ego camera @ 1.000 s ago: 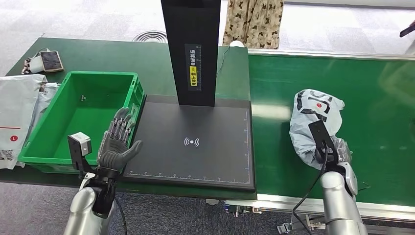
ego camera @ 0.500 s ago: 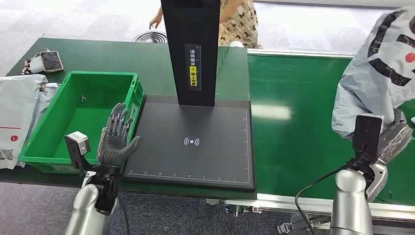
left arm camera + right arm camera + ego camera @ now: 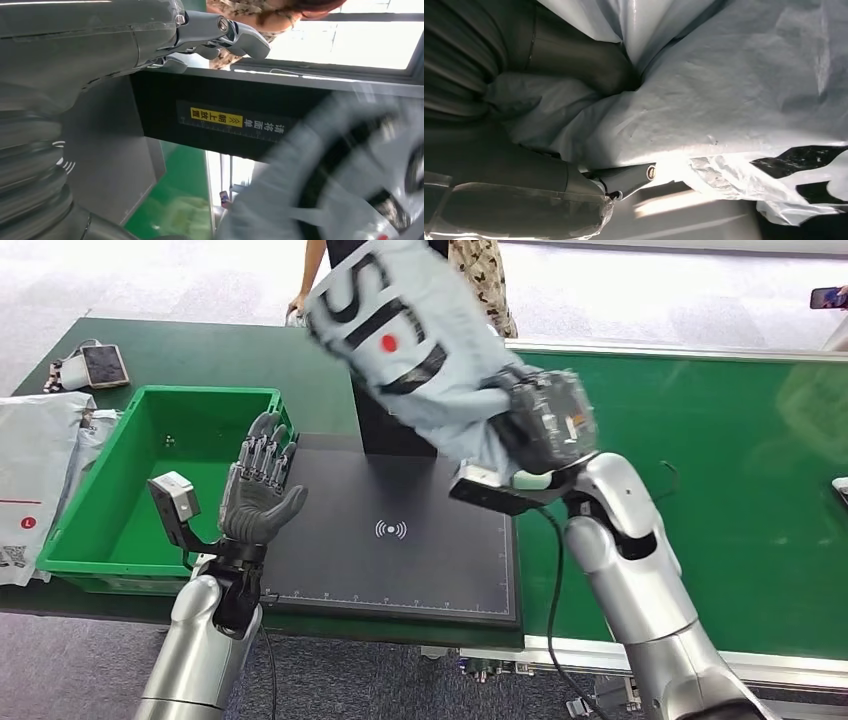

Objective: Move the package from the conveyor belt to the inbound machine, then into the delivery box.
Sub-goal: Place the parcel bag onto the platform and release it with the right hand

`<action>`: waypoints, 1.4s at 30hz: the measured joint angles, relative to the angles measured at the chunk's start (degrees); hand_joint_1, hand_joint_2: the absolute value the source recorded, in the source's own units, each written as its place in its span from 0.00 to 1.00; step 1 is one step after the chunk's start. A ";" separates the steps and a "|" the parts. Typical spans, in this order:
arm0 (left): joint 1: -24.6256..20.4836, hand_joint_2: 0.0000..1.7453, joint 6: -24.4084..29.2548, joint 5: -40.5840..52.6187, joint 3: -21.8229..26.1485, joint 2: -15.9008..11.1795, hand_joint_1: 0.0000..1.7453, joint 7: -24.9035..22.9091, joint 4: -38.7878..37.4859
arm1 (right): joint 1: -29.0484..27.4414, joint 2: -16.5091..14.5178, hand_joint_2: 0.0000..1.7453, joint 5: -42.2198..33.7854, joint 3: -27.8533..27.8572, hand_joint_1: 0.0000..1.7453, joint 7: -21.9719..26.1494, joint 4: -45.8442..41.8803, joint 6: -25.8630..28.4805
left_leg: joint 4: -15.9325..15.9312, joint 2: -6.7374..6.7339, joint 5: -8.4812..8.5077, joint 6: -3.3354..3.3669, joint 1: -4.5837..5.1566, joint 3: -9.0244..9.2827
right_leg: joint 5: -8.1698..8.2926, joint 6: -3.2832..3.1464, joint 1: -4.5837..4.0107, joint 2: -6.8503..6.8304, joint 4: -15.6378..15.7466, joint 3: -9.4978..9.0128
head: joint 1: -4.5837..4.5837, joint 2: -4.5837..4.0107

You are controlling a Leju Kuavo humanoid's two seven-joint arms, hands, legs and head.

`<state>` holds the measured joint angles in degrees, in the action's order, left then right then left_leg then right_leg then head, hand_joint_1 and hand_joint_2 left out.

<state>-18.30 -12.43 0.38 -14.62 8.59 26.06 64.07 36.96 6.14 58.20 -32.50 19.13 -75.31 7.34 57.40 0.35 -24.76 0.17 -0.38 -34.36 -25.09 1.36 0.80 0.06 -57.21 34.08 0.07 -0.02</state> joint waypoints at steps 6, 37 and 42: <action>-0.72 1.00 0.62 -0.99 -0.35 -0.41 0.00 -0.08 -1.32 | 7.80 0.98 1.00 -6.77 -21.65 1.00 1.97 7.37 -13.51 | 0.00 0.06 0.00 -0.01 -0.05 -0.06 | -0.04 -0.02 -0.03 -0.06 0.01 0.01 | 0.00 0.00; 1.24 1.00 4.70 -1.02 -0.32 -0.97 0.00 -3.46 -1.14 | 18.36 5.42 1.00 -3.30 -49.25 1.00 -21.11 28.86 -19.73 | 0.07 0.06 0.01 0.04 -0.02 0.16 | 0.08 0.05 0.01 -0.07 0.09 -0.23 | -0.01 0.00; 2.68 1.00 5.65 -0.50 -0.33 -0.61 0.00 -3.50 -0.80 | 18.46 6.70 1.00 1.22 -49.46 1.00 -24.71 32.64 -17.28 | 0.14 0.05 0.05 0.09 0.00 0.17 | 0.13 0.10 0.01 -0.06 0.09 -0.26 | 0.00 0.00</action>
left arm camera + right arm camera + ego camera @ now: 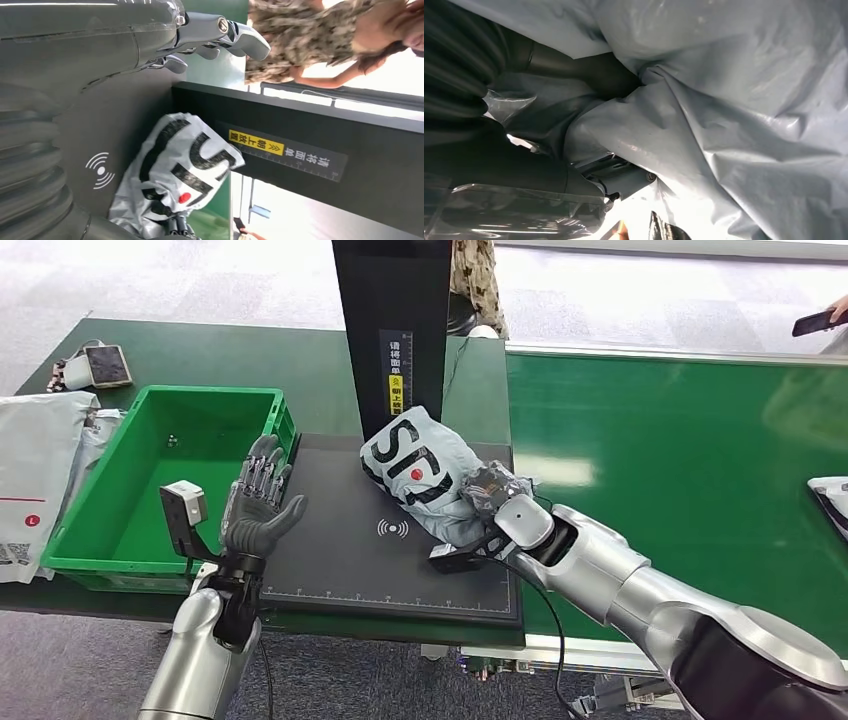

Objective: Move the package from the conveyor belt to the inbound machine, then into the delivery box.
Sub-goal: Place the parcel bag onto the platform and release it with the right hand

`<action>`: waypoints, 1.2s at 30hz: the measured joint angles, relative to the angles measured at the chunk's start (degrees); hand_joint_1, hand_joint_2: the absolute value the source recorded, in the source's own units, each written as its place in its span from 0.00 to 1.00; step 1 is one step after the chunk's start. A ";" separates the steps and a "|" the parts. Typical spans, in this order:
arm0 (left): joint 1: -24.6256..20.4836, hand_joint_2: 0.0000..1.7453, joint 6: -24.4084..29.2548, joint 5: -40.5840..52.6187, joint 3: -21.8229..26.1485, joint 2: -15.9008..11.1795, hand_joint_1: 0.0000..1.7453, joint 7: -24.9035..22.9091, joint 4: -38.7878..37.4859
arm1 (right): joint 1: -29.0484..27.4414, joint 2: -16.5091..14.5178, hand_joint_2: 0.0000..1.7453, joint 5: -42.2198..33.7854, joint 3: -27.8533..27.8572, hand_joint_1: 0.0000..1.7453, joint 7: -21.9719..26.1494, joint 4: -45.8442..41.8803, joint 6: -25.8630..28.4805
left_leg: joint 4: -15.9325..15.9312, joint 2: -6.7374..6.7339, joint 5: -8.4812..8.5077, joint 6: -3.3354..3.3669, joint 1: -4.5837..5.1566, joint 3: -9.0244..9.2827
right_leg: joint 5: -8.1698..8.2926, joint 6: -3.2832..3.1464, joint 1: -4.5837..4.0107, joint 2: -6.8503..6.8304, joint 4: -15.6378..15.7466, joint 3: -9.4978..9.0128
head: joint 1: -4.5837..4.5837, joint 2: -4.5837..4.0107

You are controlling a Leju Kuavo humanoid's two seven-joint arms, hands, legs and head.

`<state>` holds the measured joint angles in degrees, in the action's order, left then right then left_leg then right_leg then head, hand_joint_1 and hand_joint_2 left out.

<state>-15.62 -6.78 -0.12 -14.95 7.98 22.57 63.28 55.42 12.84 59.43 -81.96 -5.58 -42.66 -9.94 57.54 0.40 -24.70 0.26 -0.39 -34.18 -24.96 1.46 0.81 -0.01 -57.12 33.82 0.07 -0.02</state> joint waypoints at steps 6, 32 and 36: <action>1.09 1.00 0.57 0.12 0.02 0.16 0.00 -0.06 0.82 | -0.93 0.57 0.00 1.91 0.96 0.00 -2.94 2.53 5.66 | 0.00 -0.01 0.00 0.00 -0.01 0.02 | 0.00 0.00 -0.01 0.01 0.00 -0.03 | -0.01 0.00; -0.96 1.00 -2.47 0.36 -0.08 0.15 0.00 3.50 0.89 | -9.31 -1.22 0.00 -27.40 22.90 0.00 24.95 -8.32 35.47 | -0.01 -0.04 -0.01 -0.01 -0.04 -0.20 | -0.01 -0.02 -0.03 0.06 0.00 0.20 | -0.01 0.00; -0.92 1.00 -2.46 0.36 -0.19 0.08 0.00 4.21 0.33 | -12.24 -1.01 0.00 -30.30 28.34 0.00 25.44 -10.84 35.64 | -0.01 -0.03 -0.01 -0.02 -0.04 -0.22 | -0.01 -0.02 -0.03 0.05 0.00 0.21 | -0.01 0.00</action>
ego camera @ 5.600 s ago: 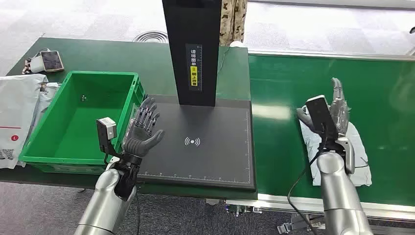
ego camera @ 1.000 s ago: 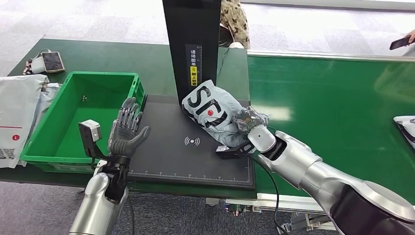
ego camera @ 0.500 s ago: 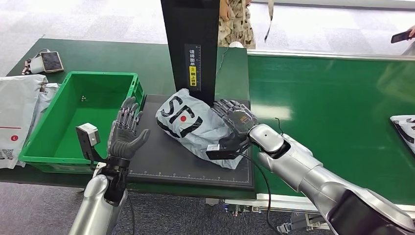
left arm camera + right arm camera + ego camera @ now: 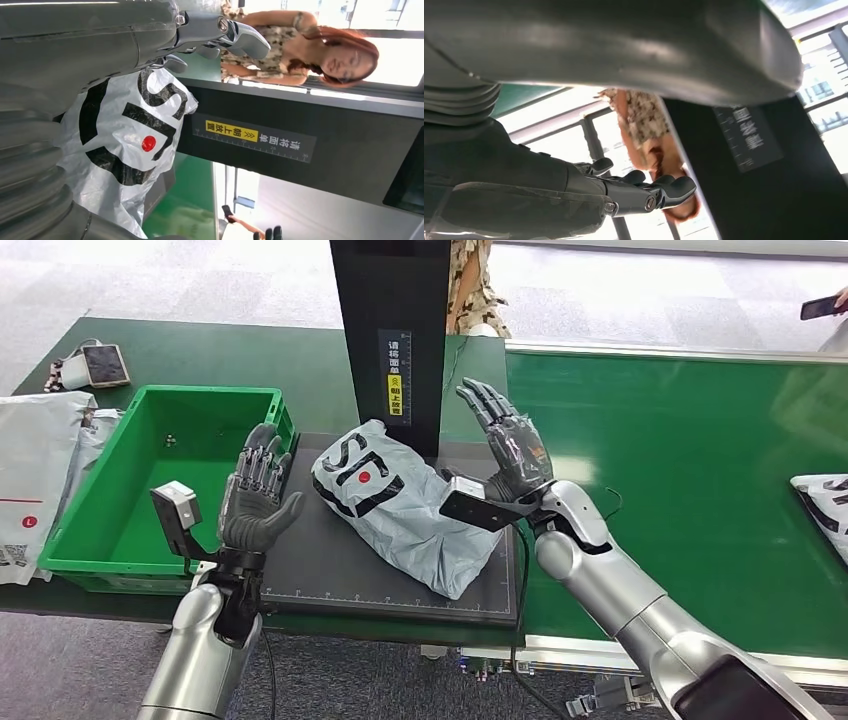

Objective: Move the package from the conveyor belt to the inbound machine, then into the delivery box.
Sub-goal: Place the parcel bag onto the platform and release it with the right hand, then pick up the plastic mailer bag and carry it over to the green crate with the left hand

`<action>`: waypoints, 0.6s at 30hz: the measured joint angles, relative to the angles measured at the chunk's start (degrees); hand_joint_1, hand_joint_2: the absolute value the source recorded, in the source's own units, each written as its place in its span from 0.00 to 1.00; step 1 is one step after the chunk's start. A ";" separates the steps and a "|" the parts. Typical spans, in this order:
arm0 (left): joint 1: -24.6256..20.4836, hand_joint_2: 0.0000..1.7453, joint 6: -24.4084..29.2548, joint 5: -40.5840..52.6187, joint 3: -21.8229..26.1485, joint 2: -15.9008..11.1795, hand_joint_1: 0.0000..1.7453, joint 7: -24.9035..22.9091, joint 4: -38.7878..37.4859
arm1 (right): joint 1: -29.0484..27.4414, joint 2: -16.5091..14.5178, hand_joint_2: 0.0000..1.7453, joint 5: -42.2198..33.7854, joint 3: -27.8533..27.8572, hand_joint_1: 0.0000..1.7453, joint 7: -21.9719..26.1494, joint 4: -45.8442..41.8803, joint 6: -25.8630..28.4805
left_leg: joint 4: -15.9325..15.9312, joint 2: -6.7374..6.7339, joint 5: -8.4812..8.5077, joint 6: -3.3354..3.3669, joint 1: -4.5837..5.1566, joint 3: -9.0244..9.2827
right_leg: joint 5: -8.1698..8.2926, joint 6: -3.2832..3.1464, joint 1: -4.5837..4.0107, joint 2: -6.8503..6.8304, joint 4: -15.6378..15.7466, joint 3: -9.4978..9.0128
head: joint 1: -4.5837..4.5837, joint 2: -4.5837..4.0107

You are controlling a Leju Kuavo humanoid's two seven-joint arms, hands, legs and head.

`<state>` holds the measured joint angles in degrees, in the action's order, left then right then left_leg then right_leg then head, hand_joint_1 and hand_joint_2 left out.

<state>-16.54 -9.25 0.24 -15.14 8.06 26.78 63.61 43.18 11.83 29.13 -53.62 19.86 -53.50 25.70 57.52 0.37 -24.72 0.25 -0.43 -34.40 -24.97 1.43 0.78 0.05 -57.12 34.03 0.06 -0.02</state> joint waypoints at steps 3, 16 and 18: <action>-0.01 1.00 0.00 0.01 -0.08 -0.03 0.00 0.04 -0.34 | -1.29 0.30 0.00 -0.10 2.05 0.00 0.12 -1.03 0.02 | 0.00 -0.01 -0.01 -0.01 0.00 -0.01 | 0.00 0.00 0.00 0.02 0.00 0.02 | 0.01 0.00; 0.99 1.00 1.19 10.08 -4.16 -0.67 0.00 2.01 0.16 | -13.77 0.29 0.00 -21.13 21.07 0.00 4.01 -13.08 -1.85 | 0.00 0.10 -0.06 0.04 0.01 -0.10 | -0.09 0.03 0.02 -0.09 0.02 0.04 | 0.00 0.00; 1.23 1.00 3.60 14.77 -6.11 -0.63 0.00 1.96 0.17 | -17.14 0.13 0.00 -23.84 26.03 0.00 5.09 -16.34 -2.80 | 0.00 0.11 -0.10 0.07 0.03 -0.12 | -0.11 0.06 0.03 -0.11 0.04 0.05 | 0.01 0.00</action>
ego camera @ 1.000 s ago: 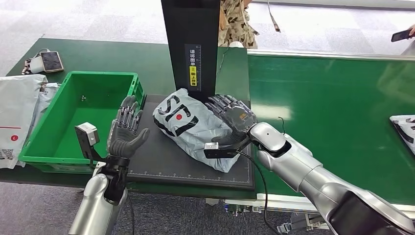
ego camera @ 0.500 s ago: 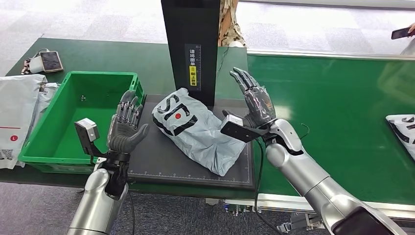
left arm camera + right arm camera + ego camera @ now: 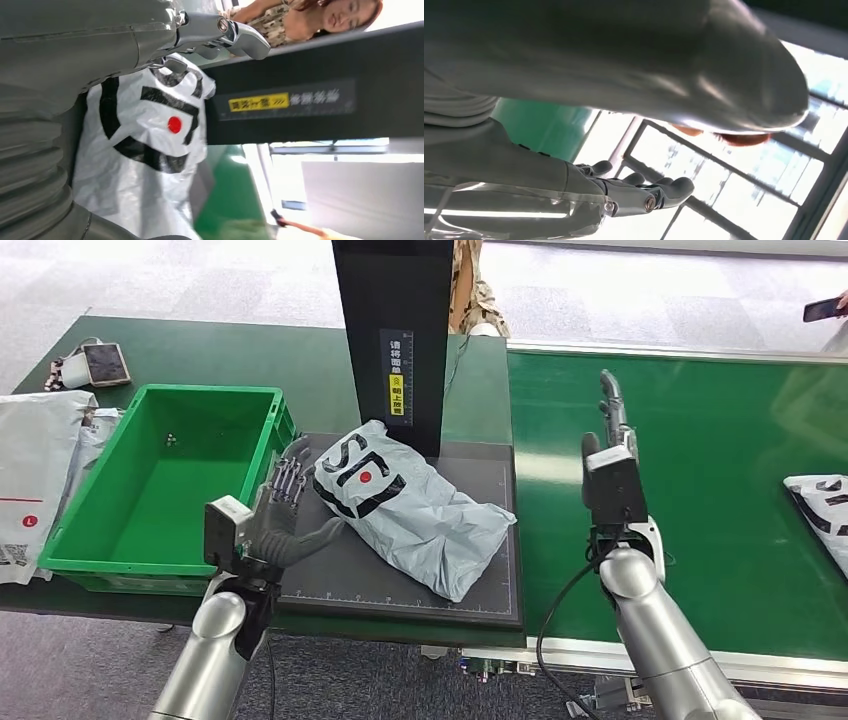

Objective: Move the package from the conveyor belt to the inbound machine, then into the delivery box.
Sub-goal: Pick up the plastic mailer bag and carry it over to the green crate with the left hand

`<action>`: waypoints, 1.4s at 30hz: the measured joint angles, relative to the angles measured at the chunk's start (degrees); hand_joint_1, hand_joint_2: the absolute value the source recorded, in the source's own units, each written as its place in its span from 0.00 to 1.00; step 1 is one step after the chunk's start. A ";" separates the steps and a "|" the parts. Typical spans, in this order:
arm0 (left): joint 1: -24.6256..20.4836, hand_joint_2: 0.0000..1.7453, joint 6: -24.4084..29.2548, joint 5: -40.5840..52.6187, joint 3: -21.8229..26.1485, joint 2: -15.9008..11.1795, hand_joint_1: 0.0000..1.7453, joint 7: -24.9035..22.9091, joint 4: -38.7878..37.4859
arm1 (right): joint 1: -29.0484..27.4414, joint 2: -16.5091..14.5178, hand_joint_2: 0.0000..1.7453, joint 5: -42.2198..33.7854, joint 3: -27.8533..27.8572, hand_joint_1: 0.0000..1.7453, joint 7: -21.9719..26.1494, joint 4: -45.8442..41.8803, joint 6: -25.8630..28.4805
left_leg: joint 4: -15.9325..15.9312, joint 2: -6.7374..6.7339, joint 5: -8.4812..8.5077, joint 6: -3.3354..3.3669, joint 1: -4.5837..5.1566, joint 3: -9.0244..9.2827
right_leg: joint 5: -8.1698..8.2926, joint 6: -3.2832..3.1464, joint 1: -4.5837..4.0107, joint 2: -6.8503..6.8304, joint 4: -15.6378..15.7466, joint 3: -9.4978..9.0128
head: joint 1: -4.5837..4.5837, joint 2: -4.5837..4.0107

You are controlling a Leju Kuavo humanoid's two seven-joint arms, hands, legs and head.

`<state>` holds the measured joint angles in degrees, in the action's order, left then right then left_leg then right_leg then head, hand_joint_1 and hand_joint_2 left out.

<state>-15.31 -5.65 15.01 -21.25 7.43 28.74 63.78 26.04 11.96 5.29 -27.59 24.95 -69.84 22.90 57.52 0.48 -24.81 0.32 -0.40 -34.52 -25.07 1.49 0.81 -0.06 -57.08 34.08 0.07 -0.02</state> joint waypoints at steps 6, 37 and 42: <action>-1.12 1.00 5.06 10.50 -6.48 1.22 0.00 -1.38 -0.26 | -8.97 -2.49 0.00 -2.49 10.42 0.00 0.97 -7.15 -3.34 | 0.00 -0.02 -0.06 -0.01 0.01 -0.01 | -0.01 0.02 0.00 0.05 0.02 0.02 | -0.01 0.00; -17.26 1.00 3.62 45.23 -22.30 8.25 1.00 -24.16 -32.12 | -15.42 -15.34 1.00 4.26 21.68 0.00 -1.87 -12.14 -13.74 | -0.10 -0.08 -0.07 -0.06 0.00 0.46 | -0.07 -0.05 -0.02 0.09 0.01 -0.37 | 0.00 0.00; -17.05 1.00 5.66 46.91 -20.54 8.24 1.00 -23.43 -31.83 | -15.77 -15.45 1.00 4.42 21.76 0.00 -1.94 -12.19 -13.74 | -0.10 -0.08 -0.07 -0.06 0.00 0.62 | -0.07 -0.05 -0.01 0.09 0.01 -0.54 | -0.01 0.00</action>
<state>-32.36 0.02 61.92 -41.79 15.67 5.31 31.94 10.27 -3.49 9.70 -5.83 23.02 -82.03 9.16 57.42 0.40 -24.89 0.26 -0.40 -33.90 -25.14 1.44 0.80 0.02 -57.07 33.54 0.06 -0.02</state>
